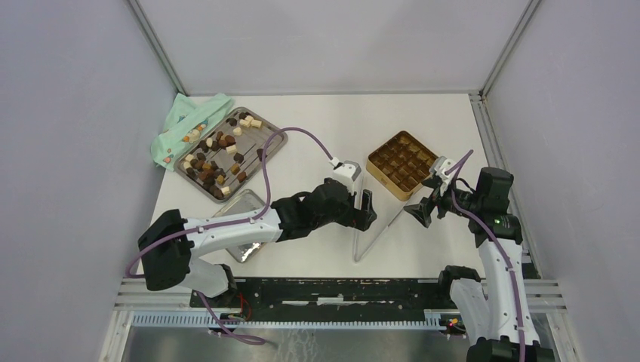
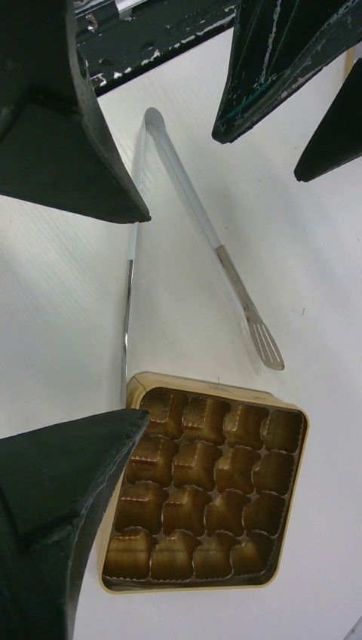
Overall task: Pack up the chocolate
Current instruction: Pick up the clamp from the center of the board.
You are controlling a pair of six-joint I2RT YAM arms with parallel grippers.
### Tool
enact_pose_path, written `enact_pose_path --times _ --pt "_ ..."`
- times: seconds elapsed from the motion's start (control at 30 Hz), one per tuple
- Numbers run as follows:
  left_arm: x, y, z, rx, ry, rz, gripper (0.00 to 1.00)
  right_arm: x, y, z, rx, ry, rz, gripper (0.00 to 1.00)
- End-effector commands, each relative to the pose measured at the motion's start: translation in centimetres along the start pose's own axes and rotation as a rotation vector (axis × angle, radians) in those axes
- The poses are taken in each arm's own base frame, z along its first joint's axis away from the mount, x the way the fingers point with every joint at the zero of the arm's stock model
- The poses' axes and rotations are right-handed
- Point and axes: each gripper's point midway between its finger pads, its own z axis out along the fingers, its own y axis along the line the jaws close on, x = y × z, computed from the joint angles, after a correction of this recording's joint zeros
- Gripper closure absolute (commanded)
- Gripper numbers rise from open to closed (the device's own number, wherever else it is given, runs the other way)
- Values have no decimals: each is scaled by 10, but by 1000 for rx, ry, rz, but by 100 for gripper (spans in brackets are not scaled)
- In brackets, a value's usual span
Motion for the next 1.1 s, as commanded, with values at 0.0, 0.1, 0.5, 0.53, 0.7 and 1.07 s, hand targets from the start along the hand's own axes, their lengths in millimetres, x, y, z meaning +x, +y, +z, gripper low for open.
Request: enact_pose_path --times 0.0,0.1,0.5,0.53,0.7,1.07 --pt "-21 -9 -6 24 -63 16 2 -12 -2 -2 -4 -24 -38 2" --pt "-21 -3 -9 -8 -74 -20 2 -16 -3 -3 7 -35 -56 2" --pt "-3 26 9 -181 -18 -55 6 -7 -26 -5 150 -15 -50 2" --pt "1 27 13 -189 -5 -50 7 -4 -25 -4 145 -5 -52 2" --pt "14 41 34 -282 52 20 15 9 -23 -3 135 26 -41 2" --pt "36 61 79 -428 173 140 34 21 -27 -1 166 43 -37 2"
